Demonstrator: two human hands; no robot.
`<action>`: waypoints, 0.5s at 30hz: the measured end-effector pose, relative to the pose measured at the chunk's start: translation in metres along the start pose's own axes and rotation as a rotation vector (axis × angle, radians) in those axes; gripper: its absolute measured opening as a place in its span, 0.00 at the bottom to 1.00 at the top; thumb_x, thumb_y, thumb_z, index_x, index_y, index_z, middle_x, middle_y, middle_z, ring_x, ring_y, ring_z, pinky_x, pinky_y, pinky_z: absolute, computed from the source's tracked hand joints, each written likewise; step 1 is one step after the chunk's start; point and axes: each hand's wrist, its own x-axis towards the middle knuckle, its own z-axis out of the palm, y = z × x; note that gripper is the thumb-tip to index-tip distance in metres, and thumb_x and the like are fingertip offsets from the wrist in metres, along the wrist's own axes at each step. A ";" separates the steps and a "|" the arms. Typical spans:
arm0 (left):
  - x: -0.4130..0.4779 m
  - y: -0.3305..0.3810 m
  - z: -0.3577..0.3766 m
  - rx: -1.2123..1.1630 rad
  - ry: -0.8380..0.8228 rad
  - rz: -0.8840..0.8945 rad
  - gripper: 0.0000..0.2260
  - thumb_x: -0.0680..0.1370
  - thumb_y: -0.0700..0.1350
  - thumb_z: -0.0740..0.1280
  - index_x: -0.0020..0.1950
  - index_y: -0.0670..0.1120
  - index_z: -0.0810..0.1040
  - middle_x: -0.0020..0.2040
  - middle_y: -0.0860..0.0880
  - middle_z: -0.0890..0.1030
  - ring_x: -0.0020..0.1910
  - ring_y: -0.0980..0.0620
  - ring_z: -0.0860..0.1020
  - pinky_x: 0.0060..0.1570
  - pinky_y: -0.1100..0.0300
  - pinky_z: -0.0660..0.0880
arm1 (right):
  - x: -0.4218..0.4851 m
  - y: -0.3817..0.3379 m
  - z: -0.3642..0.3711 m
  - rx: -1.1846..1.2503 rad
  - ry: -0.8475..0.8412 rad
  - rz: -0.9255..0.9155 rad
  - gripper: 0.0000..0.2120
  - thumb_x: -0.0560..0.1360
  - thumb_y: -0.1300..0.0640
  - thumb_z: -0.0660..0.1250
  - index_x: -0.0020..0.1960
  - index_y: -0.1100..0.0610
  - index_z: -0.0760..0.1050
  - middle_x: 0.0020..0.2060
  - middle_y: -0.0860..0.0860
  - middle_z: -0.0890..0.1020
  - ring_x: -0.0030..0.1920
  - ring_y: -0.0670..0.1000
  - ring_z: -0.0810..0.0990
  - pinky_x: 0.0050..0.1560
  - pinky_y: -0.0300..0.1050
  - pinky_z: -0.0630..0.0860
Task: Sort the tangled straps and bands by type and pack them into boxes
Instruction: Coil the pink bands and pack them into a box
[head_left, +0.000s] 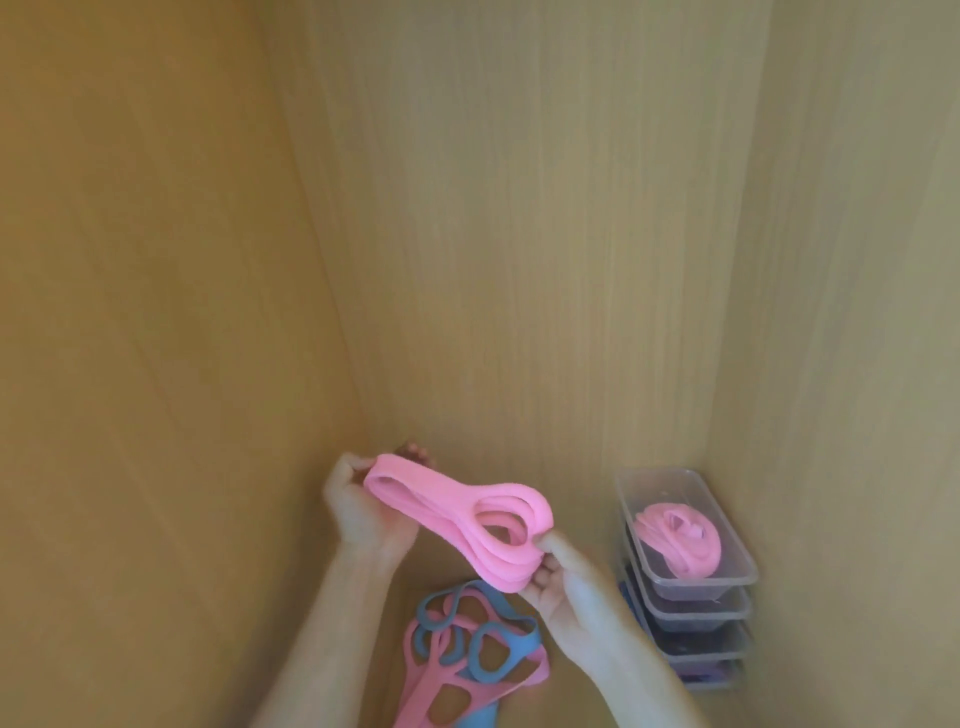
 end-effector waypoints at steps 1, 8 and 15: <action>0.000 -0.003 -0.010 0.043 0.030 0.001 0.10 0.66 0.45 0.61 0.35 0.41 0.79 0.36 0.44 0.80 0.40 0.45 0.80 0.48 0.52 0.74 | -0.001 -0.003 -0.001 -0.024 -0.001 -0.036 0.08 0.74 0.69 0.67 0.52 0.65 0.77 0.44 0.59 0.85 0.44 0.55 0.86 0.43 0.49 0.83; -0.003 -0.043 -0.073 0.475 0.259 -0.188 0.13 0.78 0.41 0.57 0.34 0.43 0.71 0.34 0.42 0.77 0.36 0.45 0.78 0.39 0.53 0.77 | -0.008 -0.027 -0.015 -0.248 0.133 -0.175 0.11 0.76 0.70 0.67 0.57 0.61 0.75 0.48 0.60 0.85 0.49 0.58 0.84 0.49 0.55 0.80; -0.023 -0.072 -0.085 0.973 0.181 -0.177 0.11 0.81 0.35 0.57 0.51 0.38 0.80 0.41 0.41 0.85 0.32 0.49 0.84 0.33 0.60 0.81 | -0.010 -0.028 -0.028 -0.347 0.094 -0.139 0.17 0.74 0.72 0.69 0.60 0.59 0.78 0.52 0.58 0.86 0.54 0.60 0.84 0.52 0.58 0.80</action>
